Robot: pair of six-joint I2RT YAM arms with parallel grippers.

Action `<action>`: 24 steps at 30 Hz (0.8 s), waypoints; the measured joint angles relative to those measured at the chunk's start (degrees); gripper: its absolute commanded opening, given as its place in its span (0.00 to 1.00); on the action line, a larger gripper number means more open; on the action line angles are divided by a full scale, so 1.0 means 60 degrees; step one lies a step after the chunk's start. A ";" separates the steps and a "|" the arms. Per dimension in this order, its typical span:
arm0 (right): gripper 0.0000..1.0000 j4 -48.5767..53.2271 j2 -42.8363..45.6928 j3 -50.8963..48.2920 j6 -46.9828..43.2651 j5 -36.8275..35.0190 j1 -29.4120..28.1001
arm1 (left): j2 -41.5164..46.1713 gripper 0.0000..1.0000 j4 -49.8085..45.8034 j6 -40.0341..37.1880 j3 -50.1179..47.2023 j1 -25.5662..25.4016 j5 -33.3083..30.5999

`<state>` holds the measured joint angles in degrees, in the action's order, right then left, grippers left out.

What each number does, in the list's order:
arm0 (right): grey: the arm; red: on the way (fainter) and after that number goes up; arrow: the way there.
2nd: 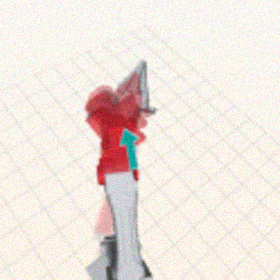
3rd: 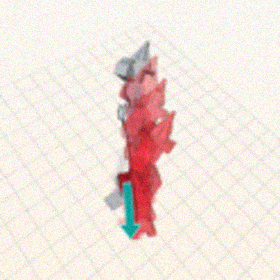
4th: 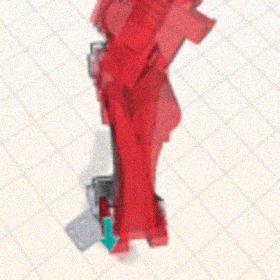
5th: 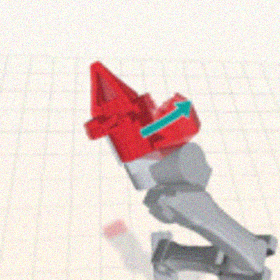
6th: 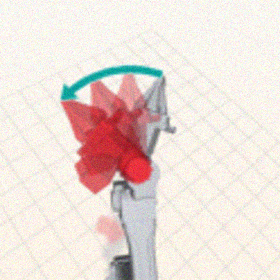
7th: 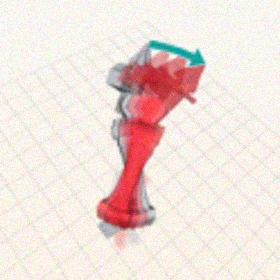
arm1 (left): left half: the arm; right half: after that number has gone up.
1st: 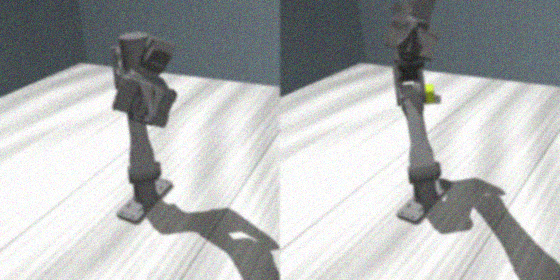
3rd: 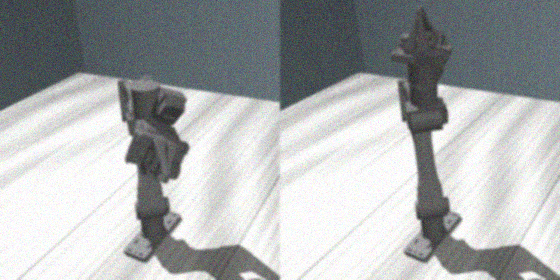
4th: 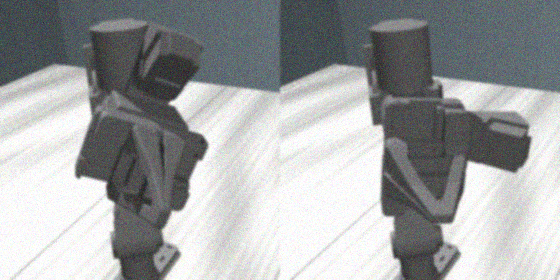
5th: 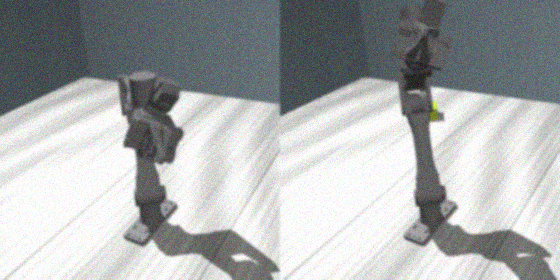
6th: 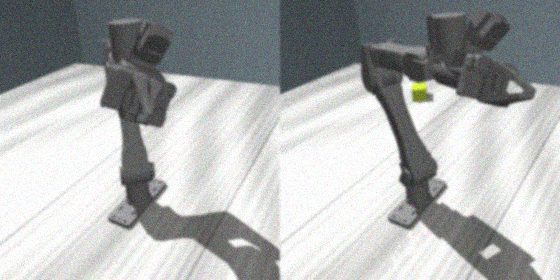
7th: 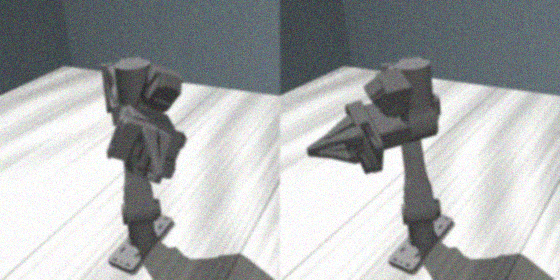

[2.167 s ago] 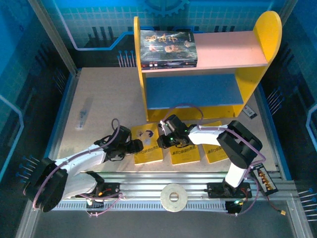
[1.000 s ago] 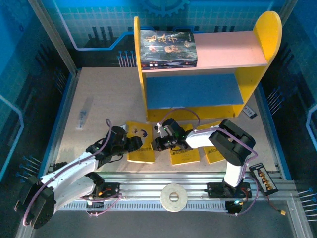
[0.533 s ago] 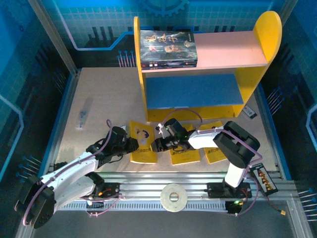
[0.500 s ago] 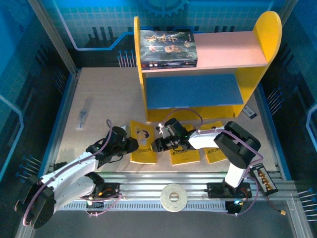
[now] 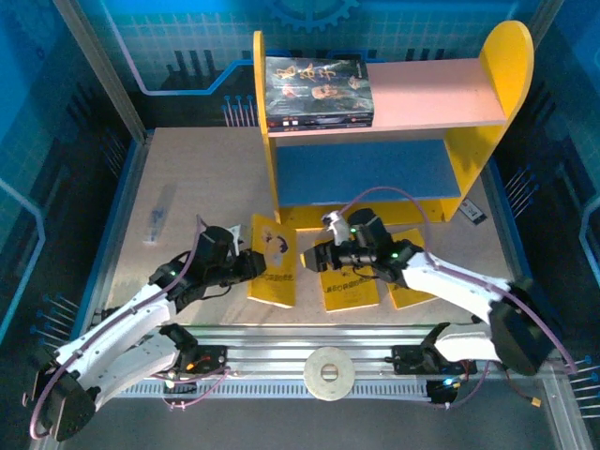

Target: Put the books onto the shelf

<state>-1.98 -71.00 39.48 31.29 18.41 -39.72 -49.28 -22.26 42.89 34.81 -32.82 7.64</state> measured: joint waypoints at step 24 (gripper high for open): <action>0.80 0.0554 0.5679 -0.2772 0.2903 0.2113 0.3504 | -0.3224 0.00 0.3410 0.0372 0.3016 -0.2390 -0.2845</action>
<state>1.34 -36.93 22.85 48.71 31.09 -18.70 -68.62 -1.80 45.12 52.90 -47.16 -9.43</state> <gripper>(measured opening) 0.797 0.169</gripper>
